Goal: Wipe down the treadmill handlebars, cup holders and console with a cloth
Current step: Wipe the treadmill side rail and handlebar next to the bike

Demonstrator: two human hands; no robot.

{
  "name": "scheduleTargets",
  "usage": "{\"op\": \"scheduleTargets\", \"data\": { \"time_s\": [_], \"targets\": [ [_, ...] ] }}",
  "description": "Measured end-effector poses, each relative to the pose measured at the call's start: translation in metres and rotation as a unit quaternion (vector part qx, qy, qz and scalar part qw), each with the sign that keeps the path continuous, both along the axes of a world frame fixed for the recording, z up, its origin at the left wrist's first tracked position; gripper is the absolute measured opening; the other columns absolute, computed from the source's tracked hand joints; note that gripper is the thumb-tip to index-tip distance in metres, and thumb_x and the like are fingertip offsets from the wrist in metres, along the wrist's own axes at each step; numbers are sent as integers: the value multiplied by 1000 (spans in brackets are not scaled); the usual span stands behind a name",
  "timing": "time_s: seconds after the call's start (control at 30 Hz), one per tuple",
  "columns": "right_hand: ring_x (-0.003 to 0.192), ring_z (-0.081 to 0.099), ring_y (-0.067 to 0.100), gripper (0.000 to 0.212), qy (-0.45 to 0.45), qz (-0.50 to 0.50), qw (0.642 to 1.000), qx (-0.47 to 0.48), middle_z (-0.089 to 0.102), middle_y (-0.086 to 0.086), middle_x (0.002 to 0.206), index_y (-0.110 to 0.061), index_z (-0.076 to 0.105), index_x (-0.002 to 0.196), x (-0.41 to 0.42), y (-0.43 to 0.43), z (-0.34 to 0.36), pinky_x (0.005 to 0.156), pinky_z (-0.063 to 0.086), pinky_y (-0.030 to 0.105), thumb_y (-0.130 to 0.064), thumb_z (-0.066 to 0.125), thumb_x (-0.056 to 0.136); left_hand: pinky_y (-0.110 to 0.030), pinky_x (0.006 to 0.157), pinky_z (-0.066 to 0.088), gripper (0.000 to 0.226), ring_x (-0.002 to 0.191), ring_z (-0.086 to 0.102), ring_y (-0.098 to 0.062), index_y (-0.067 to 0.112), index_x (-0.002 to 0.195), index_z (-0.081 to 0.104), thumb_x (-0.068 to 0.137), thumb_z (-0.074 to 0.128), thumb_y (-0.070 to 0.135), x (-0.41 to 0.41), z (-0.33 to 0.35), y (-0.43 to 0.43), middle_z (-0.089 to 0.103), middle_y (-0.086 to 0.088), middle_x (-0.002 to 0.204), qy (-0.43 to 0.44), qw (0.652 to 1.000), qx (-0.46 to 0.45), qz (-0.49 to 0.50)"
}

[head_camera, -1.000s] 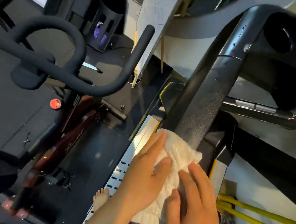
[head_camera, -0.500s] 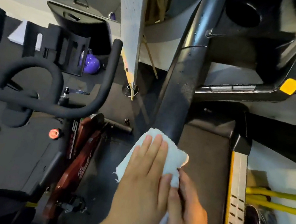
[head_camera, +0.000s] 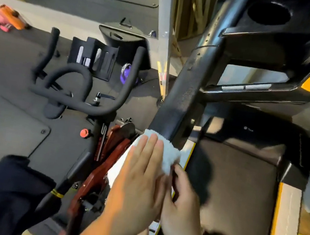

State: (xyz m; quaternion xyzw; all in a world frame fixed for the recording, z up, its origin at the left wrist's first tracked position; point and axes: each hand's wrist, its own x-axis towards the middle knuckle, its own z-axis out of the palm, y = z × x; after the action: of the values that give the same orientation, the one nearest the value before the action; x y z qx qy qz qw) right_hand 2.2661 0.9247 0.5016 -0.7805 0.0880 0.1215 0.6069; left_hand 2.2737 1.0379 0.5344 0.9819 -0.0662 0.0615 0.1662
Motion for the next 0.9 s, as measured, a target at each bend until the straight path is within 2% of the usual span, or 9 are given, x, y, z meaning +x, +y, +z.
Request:
{"op": "scheduleTargets", "data": {
  "time_s": [0.07, 0.13, 0.23, 0.37, 0.47, 0.57, 0.67, 0.77, 0.9],
  "targets": [
    [120, 43, -20, 50, -22, 45, 999, -2, 44, -44, 128, -56, 36, 133, 9, -7, -7, 103, 39, 13, -27, 56, 97, -40, 119, 18, 63, 149, 19, -27, 2, 150, 32, 95, 46, 29, 10, 7, -5, 27, -14, 159, 15, 1000, -14, 22],
    [109, 40, -30, 57, -13, 90, 995, 28, 38, -58, 118, -58, 23, 137, 7, -9, -5, 92, 36, 2, -28, 52, 99, -37, 120, 14, 63, 150, 16, -24, 5, 151, 30, 97, 49, 28, 10, 14, -10, 24, -11, 160, 30, 998, -38, 34],
    [130, 33, -18, 57, -8, 137, 989, 49, 32, -33, 148, -50, 20, 145, -6, -13, -15, 111, 33, 17, -26, 48, 101, -34, 121, 10, 62, 151, 10, -22, 6, 153, 26, 98, 41, 30, -12, 17, -19, 17, -9, 162, 33, 998, 40, 30],
    [138, 16, -13, 64, 45, 208, 974, 77, 11, -37, 150, -55, 8, 143, -8, -26, -16, 106, 11, 0, -22, 44, 102, -45, 119, 18, 69, 151, 10, -31, 2, 153, 23, 92, 47, 25, -35, 12, -19, 13, -15, 163, 55, 988, 147, 5],
    [143, 16, 0, 69, 56, 219, 971, 72, 7, -23, 159, -45, 3, 151, 7, -31, -16, 112, 15, 12, -16, 41, 101, -51, 117, 25, 75, 151, 8, -33, 0, 153, 22, 88, 55, 18, -14, 14, -21, 13, -18, 162, 67, 982, 175, -7],
    [146, 20, 9, 72, 62, 195, 973, 105, 9, -19, 160, -48, 4, 150, 24, -33, -20, 117, 23, 25, -13, 41, 100, -49, 121, 17, 83, 152, -1, -29, 3, 155, 16, 87, 64, 11, 3, 16, -29, 8, -16, 163, 70, 985, 157, 20],
    [140, 35, 19, 72, 101, 211, 964, 125, 23, -11, 159, -61, 0, 143, 21, -33, -26, 110, 40, 39, -21, 42, 100, -51, 121, 13, 76, 151, -4, -32, 3, 155, 17, 86, 49, 7, -10, 15, -40, 6, -17, 163, 64, 981, 180, 32],
    [142, 33, 21, 69, 144, 215, 951, 168, 27, -6, 158, -58, 6, 146, 16, -34, -27, 112, 38, 38, -19, 42, 102, -56, 119, 14, 71, 149, 1, -42, 1, 150, 32, 80, 32, 14, -24, 10, -43, 15, -22, 160, 72, 963, 261, -5],
    [141, 34, 23, 70, 139, 177, 956, 186, 28, -3, 156, -50, 5, 150, 38, -31, -17, 113, 36, 40, -18, 45, 101, -57, 120, 12, 63, 149, -1, -42, 4, 151, 31, 90, 23, 20, 6, 13, -46, 14, -22, 161, 91, 947, 308, 2]
  ]
}}
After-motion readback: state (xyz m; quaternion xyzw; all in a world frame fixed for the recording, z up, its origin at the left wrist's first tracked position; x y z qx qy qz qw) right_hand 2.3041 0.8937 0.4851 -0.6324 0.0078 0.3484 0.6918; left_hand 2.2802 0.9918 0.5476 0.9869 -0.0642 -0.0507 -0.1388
